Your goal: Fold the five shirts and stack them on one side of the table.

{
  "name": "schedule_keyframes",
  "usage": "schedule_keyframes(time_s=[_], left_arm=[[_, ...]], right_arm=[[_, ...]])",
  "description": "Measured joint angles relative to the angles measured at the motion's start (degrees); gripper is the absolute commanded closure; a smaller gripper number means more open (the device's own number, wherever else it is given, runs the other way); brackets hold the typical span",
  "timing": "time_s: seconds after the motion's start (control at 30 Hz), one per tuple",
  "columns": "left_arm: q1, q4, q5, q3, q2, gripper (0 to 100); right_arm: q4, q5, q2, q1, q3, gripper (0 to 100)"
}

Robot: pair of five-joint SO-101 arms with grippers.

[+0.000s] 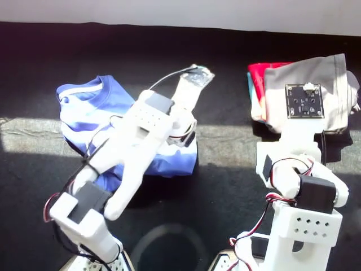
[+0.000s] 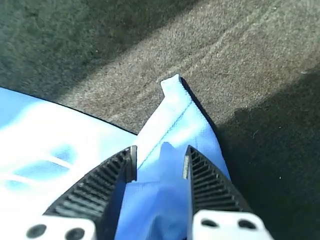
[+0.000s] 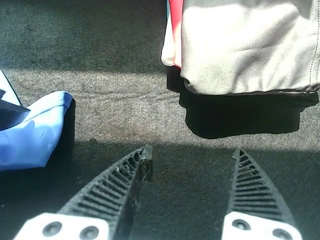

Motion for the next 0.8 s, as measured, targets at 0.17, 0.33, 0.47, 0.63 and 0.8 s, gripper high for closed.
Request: schedule_keyframes(time_s=[0.17, 0.33, 0.47, 0.63, 0.8], left_arm=[[3.69, -0.26, 1.58, -6.51, 8.7, 84], [4.22, -0.26, 1.67, -10.11, 15.47, 84], [4.04, -0.26, 1.67, -10.9, 17.41, 94], [1.14, 3.25, 1.67, -11.87, 17.23, 99], [-2.64, 8.35, 1.67, -11.96, 11.16, 99]], right_arm=[[0.35, 0.0, 0.0, 0.0, 0.0, 75.0], [0.35, 0.0, 0.0, 0.0, 0.0, 75.0], [0.35, 0.0, 0.0, 0.0, 0.0, 75.0], [0.35, 0.0, 0.0, 0.0, 0.26, 75.0], [0.09, 0.0, 0.0, 0.09, 3.52, 75.0]])
